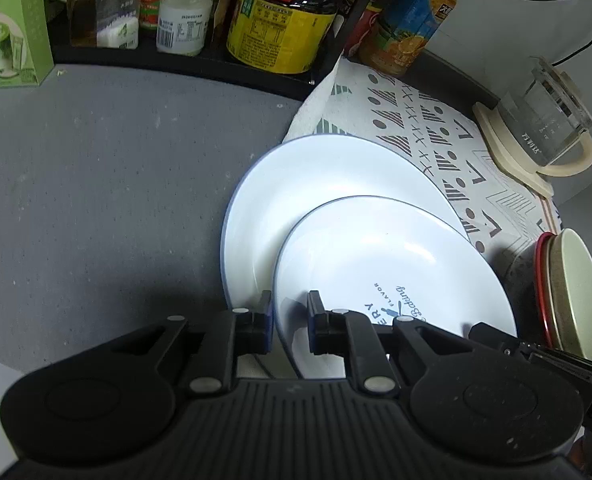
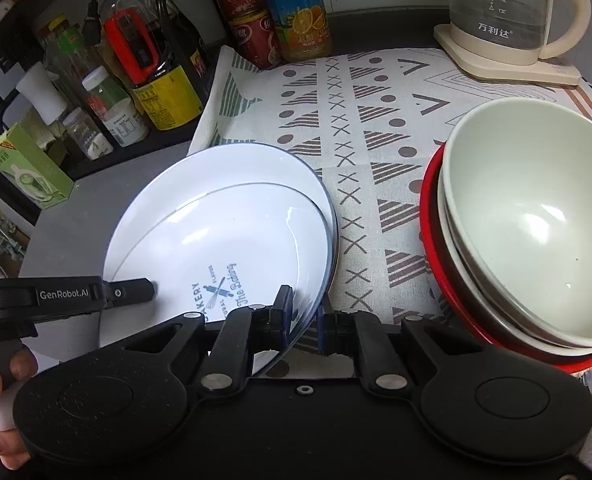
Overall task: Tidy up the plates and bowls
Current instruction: 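Carry the 'Bakery' plate and lower it onto the plate stack, then open the right gripper and withdraw from the plate stack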
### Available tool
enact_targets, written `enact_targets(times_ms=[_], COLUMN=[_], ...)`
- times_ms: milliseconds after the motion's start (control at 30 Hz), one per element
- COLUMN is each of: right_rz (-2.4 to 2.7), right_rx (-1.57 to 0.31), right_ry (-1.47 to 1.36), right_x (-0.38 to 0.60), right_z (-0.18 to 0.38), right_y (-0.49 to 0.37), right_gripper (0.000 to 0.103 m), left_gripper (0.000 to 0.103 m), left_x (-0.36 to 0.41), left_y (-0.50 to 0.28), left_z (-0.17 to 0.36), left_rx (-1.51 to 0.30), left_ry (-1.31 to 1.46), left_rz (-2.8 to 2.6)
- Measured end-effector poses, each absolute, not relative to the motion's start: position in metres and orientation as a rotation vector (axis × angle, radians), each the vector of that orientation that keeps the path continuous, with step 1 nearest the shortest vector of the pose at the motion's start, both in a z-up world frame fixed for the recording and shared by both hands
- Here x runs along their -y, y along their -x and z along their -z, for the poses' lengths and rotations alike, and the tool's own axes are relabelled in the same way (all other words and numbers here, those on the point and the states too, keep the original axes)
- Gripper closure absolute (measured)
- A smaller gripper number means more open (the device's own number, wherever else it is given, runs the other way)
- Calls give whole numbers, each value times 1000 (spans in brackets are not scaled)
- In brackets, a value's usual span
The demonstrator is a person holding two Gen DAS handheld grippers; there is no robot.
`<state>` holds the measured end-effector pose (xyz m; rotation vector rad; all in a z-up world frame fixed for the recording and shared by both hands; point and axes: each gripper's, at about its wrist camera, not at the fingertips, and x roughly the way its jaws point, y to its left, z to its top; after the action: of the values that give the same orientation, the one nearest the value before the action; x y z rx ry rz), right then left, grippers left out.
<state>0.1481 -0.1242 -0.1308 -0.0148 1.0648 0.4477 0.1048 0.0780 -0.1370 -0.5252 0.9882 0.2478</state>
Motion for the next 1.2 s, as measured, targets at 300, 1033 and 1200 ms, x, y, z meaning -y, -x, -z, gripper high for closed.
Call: enact_targets(times_ms=[300,1033,1200], right_rz=[-418,-541,-506], right_rx=[-1056,-916,-867], right_ry=[11,-158,-174], right_x=[120,157,181], right_z=[135,74,61], right_y=[-155,-136,-131], right_gripper=[89,40,20], left_gripper=[83,54,41], left_x=[-68,-54,-36], left_y=[-96,-80,-80], left_z=[115,87,70], left_rx=[-980,-1014,-971], left_ry=[418,420,349], left_rz=[-310,-343,-329])
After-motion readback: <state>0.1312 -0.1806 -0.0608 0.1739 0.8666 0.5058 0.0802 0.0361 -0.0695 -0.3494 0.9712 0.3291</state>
